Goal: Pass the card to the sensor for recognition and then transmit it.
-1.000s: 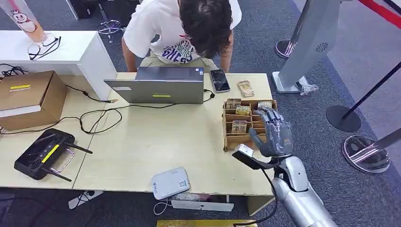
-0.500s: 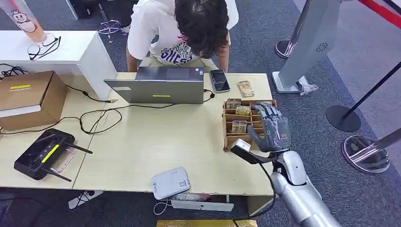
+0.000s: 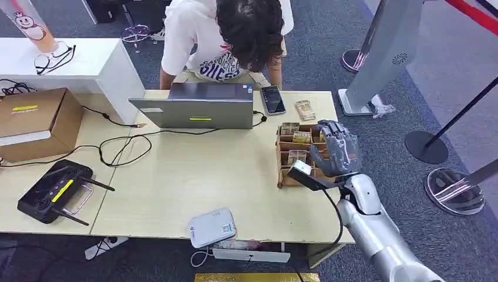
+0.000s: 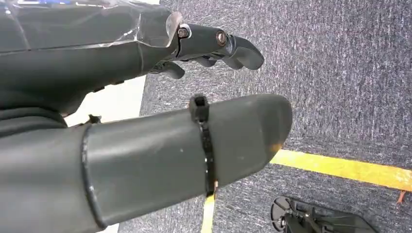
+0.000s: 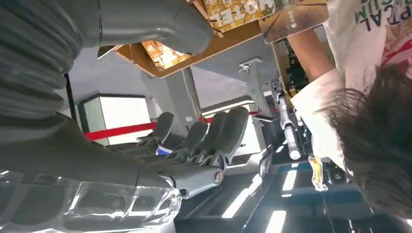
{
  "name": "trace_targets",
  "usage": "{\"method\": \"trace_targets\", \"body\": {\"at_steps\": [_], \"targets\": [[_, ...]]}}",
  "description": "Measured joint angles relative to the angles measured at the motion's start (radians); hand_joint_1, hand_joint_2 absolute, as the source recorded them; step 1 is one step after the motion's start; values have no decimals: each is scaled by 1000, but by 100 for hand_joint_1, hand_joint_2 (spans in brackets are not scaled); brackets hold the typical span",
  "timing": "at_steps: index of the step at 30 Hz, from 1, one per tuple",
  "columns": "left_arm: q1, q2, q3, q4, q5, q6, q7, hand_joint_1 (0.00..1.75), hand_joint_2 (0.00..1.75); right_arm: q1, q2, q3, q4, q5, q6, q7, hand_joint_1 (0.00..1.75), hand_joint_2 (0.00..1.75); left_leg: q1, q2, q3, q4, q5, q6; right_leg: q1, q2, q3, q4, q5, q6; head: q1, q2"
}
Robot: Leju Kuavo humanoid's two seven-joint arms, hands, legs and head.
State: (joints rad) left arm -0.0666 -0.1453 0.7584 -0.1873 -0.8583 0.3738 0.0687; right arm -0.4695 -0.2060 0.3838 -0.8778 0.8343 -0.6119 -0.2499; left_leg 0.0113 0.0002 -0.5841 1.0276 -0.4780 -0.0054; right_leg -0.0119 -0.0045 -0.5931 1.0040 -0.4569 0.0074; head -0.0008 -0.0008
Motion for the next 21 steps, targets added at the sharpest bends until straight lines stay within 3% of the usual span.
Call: {"method": "trace_targets", "body": {"at_steps": [16,21], "targets": [[0,2,0,0,0,2,-10,0,0,-35,-12,4,74,6,-6,7,70,175,0,0,0,0,0,0,0,0,0,0,0,0,0,0],[0,5,0,0,0,0,-18,0,0,-35,-16,6,74,6,-14,7,73,175,0,0,0,0,0,0,0,0,0,0,0,0,0,0]]}}
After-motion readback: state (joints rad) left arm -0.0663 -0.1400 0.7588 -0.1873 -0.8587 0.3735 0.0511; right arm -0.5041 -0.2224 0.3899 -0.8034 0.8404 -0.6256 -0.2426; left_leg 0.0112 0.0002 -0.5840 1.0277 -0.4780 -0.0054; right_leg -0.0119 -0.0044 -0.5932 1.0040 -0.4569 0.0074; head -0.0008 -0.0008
